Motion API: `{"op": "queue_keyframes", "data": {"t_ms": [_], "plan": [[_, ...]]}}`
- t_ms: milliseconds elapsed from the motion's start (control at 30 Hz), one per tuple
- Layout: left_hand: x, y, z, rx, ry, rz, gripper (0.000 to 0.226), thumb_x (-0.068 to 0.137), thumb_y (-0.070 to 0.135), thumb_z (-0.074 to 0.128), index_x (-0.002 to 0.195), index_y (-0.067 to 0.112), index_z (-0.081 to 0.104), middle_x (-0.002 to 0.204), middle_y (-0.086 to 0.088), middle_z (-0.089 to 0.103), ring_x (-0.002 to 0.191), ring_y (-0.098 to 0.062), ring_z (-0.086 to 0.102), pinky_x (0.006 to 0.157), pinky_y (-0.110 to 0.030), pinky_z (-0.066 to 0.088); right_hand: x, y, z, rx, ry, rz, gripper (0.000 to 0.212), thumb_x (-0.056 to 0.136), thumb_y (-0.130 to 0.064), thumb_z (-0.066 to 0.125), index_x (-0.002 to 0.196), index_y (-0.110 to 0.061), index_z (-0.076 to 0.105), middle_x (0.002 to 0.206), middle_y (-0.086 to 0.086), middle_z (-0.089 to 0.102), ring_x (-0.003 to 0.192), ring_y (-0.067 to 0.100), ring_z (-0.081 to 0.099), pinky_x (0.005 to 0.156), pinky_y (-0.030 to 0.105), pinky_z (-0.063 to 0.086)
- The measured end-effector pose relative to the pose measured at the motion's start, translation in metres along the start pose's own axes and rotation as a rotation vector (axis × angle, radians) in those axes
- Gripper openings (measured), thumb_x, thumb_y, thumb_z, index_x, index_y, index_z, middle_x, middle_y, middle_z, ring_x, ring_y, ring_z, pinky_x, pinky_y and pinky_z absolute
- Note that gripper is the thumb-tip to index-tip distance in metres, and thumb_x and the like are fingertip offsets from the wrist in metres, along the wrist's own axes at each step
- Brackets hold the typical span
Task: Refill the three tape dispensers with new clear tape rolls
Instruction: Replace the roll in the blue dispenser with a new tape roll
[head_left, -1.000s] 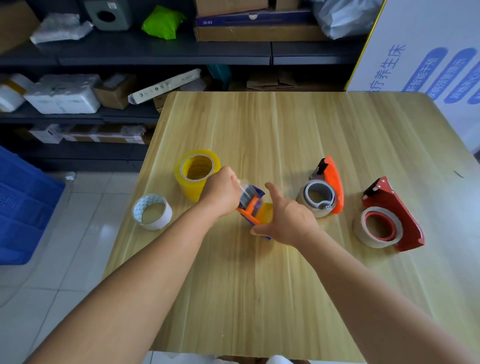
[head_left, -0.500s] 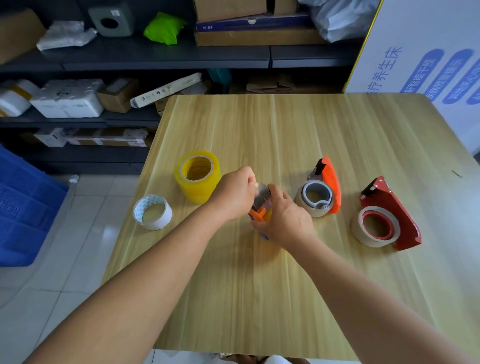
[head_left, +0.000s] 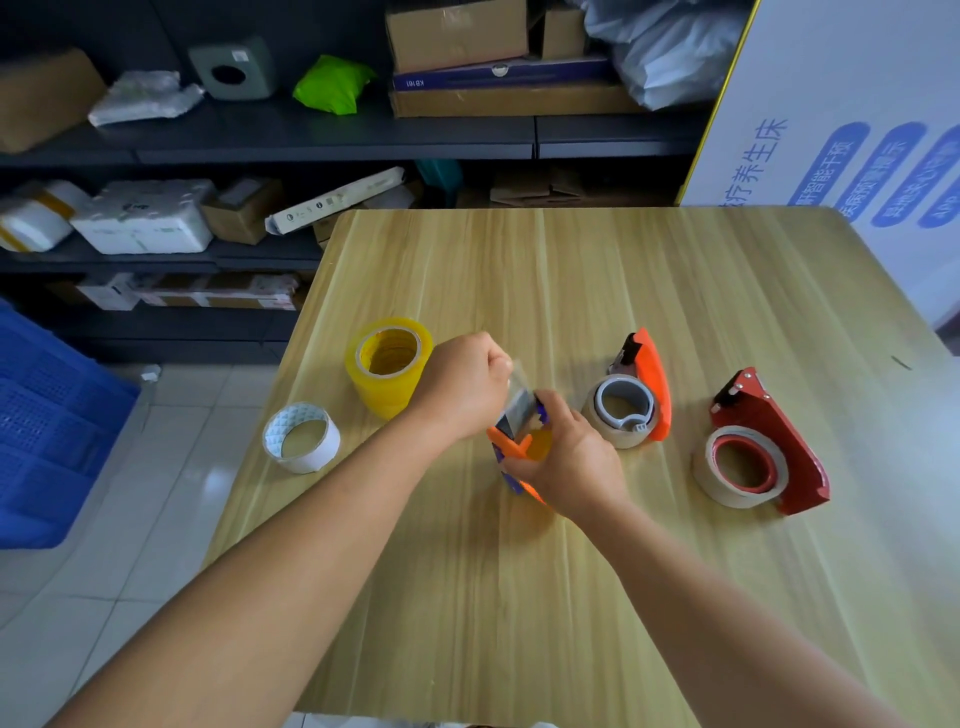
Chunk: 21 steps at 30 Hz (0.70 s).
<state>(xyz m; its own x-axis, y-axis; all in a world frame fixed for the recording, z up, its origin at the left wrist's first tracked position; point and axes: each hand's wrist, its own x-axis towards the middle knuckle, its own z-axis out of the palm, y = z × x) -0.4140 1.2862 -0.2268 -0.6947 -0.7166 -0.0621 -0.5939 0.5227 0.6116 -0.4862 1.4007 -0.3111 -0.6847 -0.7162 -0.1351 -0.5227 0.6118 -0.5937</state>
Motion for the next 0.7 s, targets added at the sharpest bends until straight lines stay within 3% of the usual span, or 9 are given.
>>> {"op": "queue_keyframes", "data": {"t_ms": [67,200,400,533,700], "plan": [[0.004,0.006,-0.015,0.015,0.029,0.034,0.021,0.089,0.012,0.047,0.076,0.010,0.063,0.082,-0.008,0.070,0.079,-0.030,0.060,0.072,-0.039,0.052,0.000,0.004,-0.001,0.019,-0.009,0.009,0.070,0.066,-0.055,0.070,0.125,-0.035,0.038,0.101,-0.005,0.059,0.082,0.018,0.059,0.063,0.028,0.041],[0.002,0.015,-0.023,0.004,-0.010,0.047,0.021,0.090,0.013,0.048,0.084,0.003,0.065,0.087,-0.008,0.072,0.087,-0.028,0.064,0.077,-0.038,0.052,0.002,0.005,-0.007,-0.012,-0.042,0.007,0.072,0.067,-0.051,0.072,0.127,-0.032,0.038,0.099,-0.004,0.058,0.078,0.017,0.054,0.061,0.028,0.039],[0.004,0.030,-0.047,-0.288,0.108,-0.019,0.016,0.092,0.012,0.047,0.086,0.006,0.061,0.081,-0.005,0.071,0.074,-0.020,0.071,0.078,-0.043,0.058,0.001,0.008,-0.013,-0.032,-0.073,0.016,0.065,0.065,-0.053,0.071,0.119,-0.032,0.041,0.095,-0.005,0.059,0.076,0.017,0.055,0.061,0.029,0.042],[0.001,0.041,-0.064,-0.264,0.068,0.032,0.017,0.092,0.010,0.046,0.085,0.008,0.061,0.075,-0.006,0.071,0.070,-0.017,0.071,0.078,-0.042,0.059,0.000,0.009,-0.017,-0.050,-0.083,0.019,0.064,0.065,-0.050,0.071,0.118,-0.031,0.041,0.092,-0.004,0.060,0.074,0.017,0.055,0.059,0.028,0.040],[0.002,0.044,-0.065,-0.289,0.155,0.029,0.015,0.093,0.011,0.048,0.087,0.006,0.061,0.077,0.000,0.066,0.072,-0.014,0.071,0.079,-0.045,0.058,-0.001,0.009,-0.019,-0.058,-0.098,0.019,0.066,0.066,-0.052,0.071,0.121,-0.032,0.040,0.093,-0.004,0.060,0.075,0.017,0.055,0.059,0.028,0.040]]}}
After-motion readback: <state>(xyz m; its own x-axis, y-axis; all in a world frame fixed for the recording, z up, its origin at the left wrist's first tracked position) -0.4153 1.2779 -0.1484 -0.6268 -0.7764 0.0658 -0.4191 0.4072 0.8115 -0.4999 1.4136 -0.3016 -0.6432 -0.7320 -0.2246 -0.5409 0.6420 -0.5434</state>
